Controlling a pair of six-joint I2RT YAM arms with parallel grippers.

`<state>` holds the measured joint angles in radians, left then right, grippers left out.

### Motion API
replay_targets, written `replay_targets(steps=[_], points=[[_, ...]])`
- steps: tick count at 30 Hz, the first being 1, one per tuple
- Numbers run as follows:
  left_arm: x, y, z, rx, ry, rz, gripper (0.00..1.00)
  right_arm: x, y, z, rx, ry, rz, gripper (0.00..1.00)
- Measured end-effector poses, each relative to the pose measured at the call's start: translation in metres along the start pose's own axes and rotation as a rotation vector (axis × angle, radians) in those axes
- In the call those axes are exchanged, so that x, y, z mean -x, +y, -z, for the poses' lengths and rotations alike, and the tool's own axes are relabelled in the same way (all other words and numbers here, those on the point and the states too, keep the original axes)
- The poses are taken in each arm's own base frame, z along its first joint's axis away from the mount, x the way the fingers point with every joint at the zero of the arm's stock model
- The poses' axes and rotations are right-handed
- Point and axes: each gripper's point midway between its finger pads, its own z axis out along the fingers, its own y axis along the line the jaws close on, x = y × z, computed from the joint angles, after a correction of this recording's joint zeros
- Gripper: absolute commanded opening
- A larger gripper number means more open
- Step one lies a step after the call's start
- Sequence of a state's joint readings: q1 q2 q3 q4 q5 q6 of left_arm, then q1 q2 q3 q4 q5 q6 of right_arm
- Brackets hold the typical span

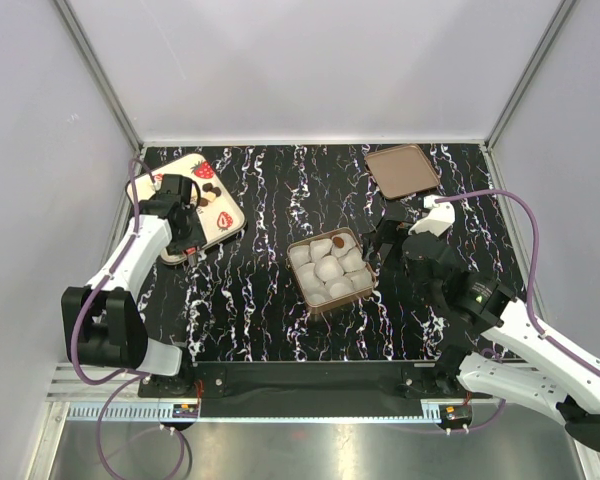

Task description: Pack the chocolate

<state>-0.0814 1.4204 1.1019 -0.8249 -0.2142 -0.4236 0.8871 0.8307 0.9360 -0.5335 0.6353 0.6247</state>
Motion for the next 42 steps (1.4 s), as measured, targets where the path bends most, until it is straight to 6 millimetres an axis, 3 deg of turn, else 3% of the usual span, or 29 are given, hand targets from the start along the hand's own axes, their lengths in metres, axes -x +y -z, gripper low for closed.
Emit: replay_targets(steps=[19,42], points=[[0.003,0.002,-0.015,-0.021,0.03,0.026,0.48,-0.001,0.0,-0.001,-0.004,0.004,0.008,1.0],[0.002,-0.005,-0.014,-0.075,0.047,-0.004,0.35,-0.002,-0.001,-0.001,-0.005,0.005,0.003,1.0]])
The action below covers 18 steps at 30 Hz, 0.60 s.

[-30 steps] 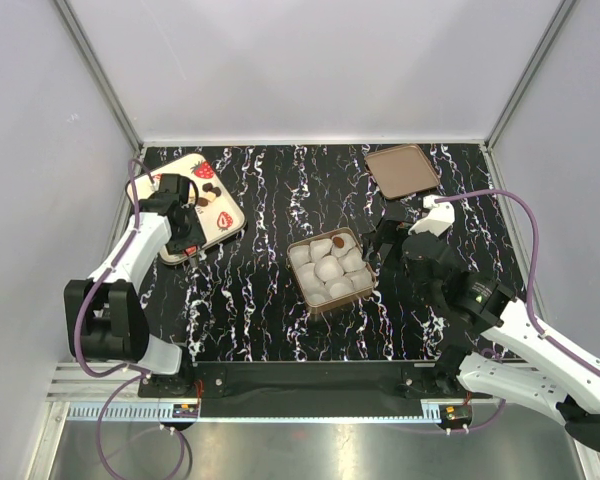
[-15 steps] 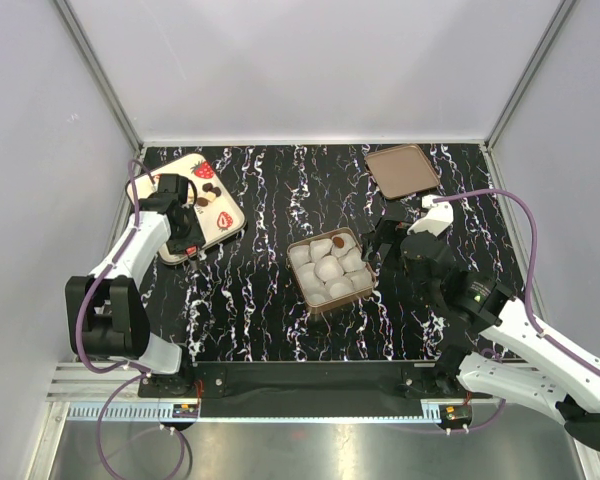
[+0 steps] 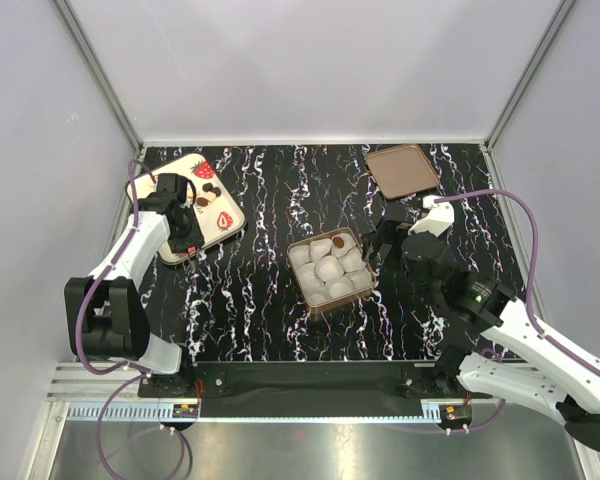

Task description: Pack the chocolate

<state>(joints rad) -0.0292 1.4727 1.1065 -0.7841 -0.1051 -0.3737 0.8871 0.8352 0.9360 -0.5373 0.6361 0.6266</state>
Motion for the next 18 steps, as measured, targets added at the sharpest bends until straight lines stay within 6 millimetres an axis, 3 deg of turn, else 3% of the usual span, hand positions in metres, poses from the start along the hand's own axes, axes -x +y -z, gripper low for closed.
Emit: replay_targets(steps=[9,18], points=[[0.002,-0.021,0.031,-0.129,-0.055,-0.03,0.33,0.004,-0.011,0.004,-0.04,-0.016,0.014,1.0],[-0.025,-0.093,0.073,-0.315,-0.08,-0.234,0.32,0.03,-0.019,0.01,-0.095,-0.087,0.043,1.0]])
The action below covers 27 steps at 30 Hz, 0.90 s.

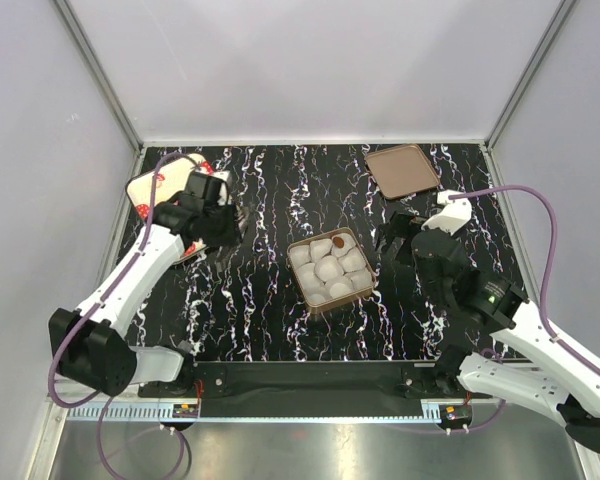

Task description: Pack the chocolate

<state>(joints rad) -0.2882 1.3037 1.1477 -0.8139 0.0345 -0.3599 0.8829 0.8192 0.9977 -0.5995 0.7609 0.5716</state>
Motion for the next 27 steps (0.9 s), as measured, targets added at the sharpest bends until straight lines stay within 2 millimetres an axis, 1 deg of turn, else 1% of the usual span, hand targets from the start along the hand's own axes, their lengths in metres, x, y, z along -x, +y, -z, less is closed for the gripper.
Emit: replay_targets(steps=[3,7,11,13,17,20,23,27], points=[[-0.003,-0.04,0.009,-0.079,-0.008,-0.082,0.31,0.007,-0.002,0.001,-0.012,-0.018,0.008,1.0],[-0.013,-0.081,0.018,-0.164,-0.004,-0.162,0.31,0.014,-0.002,0.001,-0.026,-0.03,0.021,1.0],[-0.025,-0.113,0.019,-0.218,0.02,-0.233,0.3,0.014,0.002,-0.005,-0.04,-0.024,0.047,1.0],[-0.031,-0.126,0.017,-0.235,0.035,-0.257,0.3,0.012,0.003,-0.008,-0.047,-0.018,0.061,1.0],[-0.044,-0.143,0.012,-0.25,0.062,-0.299,0.3,0.009,0.005,-0.013,-0.054,-0.013,0.074,1.0],[-0.055,-0.151,0.008,-0.253,0.085,-0.33,0.3,0.009,0.005,-0.015,-0.056,-0.015,0.072,1.0],[-0.065,-0.156,0.001,-0.245,0.109,-0.351,0.3,0.011,0.007,-0.016,-0.053,-0.019,0.065,1.0],[-0.071,-0.159,-0.009,-0.228,0.123,-0.368,0.3,0.011,0.007,-0.016,-0.054,-0.021,0.062,1.0]])
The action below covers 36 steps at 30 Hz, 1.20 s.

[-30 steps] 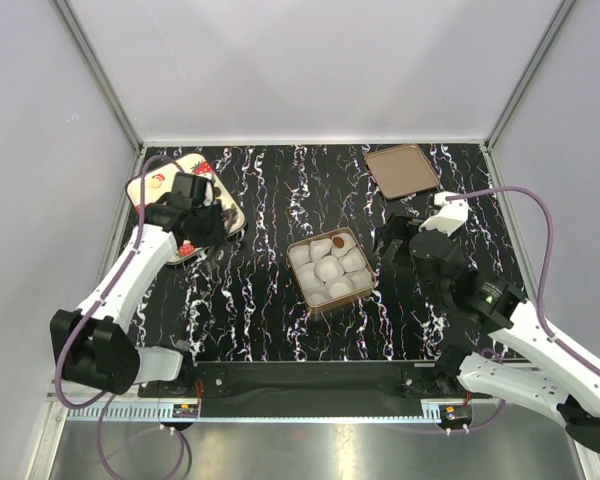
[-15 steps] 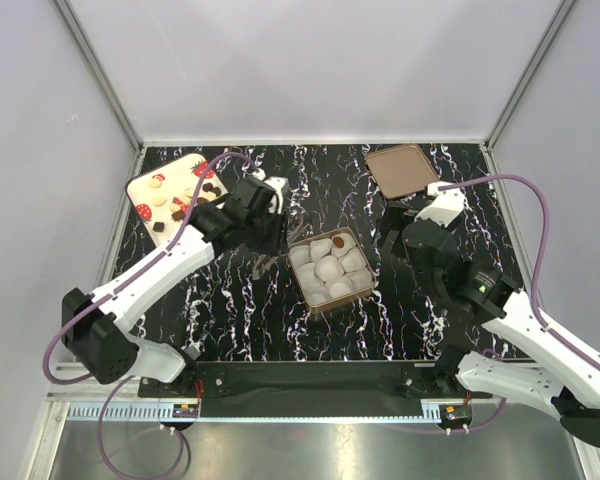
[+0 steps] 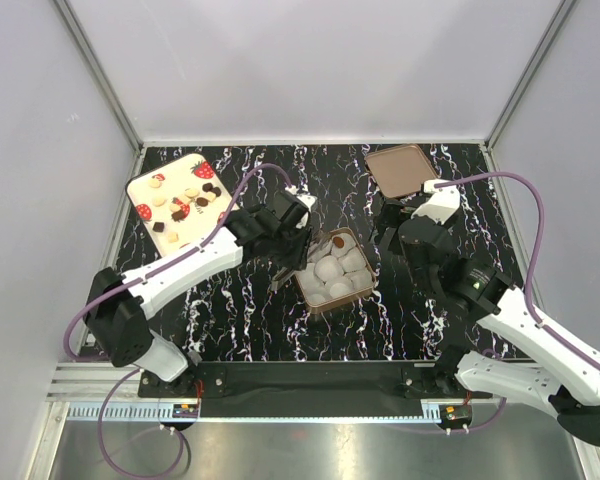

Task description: Pack the chocolate

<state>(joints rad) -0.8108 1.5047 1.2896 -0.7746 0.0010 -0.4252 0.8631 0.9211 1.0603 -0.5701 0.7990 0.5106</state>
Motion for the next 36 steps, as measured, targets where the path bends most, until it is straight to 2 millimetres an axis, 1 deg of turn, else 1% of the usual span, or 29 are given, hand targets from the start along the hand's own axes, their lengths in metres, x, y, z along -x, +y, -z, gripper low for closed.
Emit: replay_targets(steps=[5,10,30,31,36], points=[[0.002,0.002,-0.009,0.018,-0.001,-0.003,0.3,0.001,-0.001,0.001,0.004,-0.003,-0.006,1.0],[0.003,0.004,-0.014,0.042,0.003,-0.006,0.31,0.004,-0.002,0.003,0.007,-0.009,-0.015,1.0],[0.0,0.002,-0.015,0.055,0.003,-0.019,0.41,0.003,-0.002,0.003,0.014,-0.006,-0.019,1.0],[0.0,0.002,-0.015,0.056,0.003,-0.019,0.43,0.003,-0.001,0.003,0.015,-0.006,-0.02,1.0],[0.0,0.002,-0.014,0.065,0.003,-0.012,0.44,0.005,-0.002,0.005,0.024,-0.009,-0.032,1.0]])
